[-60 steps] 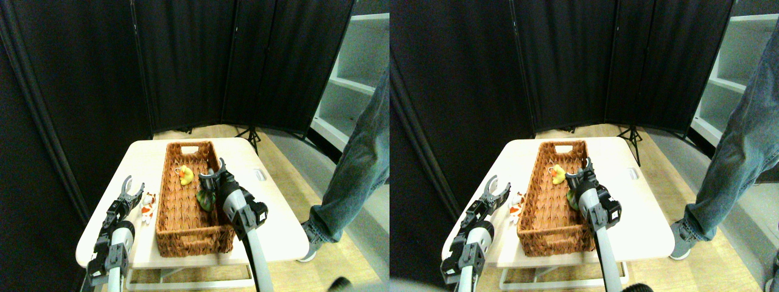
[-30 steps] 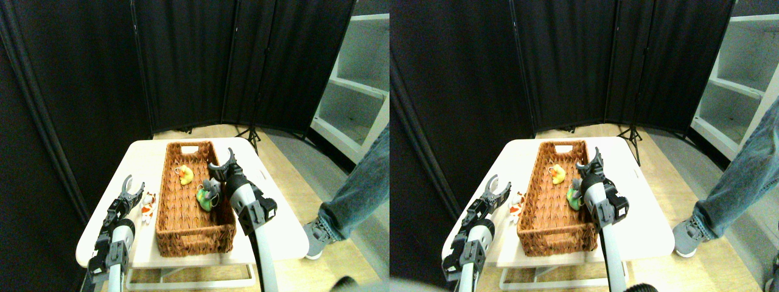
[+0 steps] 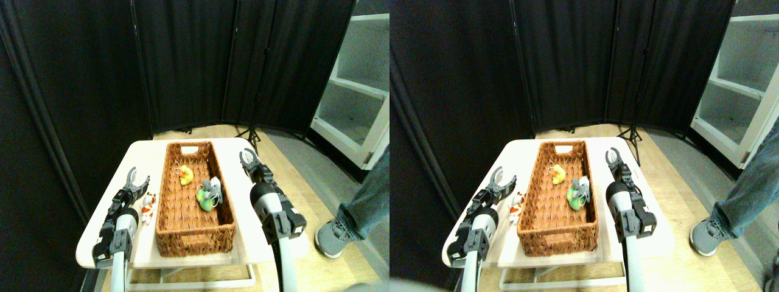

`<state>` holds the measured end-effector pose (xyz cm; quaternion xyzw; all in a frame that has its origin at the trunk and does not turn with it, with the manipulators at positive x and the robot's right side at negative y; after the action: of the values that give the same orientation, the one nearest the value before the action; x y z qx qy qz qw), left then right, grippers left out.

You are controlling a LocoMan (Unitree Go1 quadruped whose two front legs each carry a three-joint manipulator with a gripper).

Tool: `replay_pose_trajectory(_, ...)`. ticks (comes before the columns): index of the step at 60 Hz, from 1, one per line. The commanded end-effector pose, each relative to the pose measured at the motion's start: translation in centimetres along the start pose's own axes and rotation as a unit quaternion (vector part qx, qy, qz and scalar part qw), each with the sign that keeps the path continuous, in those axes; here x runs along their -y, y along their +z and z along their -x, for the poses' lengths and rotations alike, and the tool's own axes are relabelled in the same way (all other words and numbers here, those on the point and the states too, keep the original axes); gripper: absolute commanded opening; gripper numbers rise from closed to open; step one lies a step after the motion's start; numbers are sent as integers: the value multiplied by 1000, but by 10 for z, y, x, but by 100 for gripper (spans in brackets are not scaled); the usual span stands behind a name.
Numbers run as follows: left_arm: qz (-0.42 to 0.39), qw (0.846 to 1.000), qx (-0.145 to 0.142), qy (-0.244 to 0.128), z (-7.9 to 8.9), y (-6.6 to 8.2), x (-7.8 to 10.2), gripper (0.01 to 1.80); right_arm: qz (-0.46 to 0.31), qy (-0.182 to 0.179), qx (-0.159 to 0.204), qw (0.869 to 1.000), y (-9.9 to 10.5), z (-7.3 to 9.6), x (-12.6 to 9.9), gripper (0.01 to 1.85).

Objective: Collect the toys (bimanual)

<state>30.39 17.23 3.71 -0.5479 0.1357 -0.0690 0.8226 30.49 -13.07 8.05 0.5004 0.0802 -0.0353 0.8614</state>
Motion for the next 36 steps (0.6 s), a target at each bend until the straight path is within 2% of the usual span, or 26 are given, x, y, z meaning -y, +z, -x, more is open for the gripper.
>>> replay_pose_trajectory(1,1,1000,-10,-14,-10,-1,0,42,-12,4,9,1000,1,-3,6,1)
replay_pose_trajectory(13,26,1000,-6,-16,-20,-8,-10,52,-30,-20,26,999,-4,-3,15,1)
replay_pose_trajectory(17,23,1000,-5,-17,-21,-10,-11,54,-14,-6,23,1000,-5,-5,14,1)
replay_pose_trajectory(26,34,999,1,-8,-22,-11,-18,61,-6,-5,30,1000,-7,-7,13,1)
replay_pose_trajectory(31,42,999,0,-1,-19,-14,-19,76,2,-3,29,1000,-9,-10,12,1)
replay_pose_trajectory(36,50,999,-2,-1,-18,-15,-19,76,-3,-5,29,1000,-11,-11,11,1)
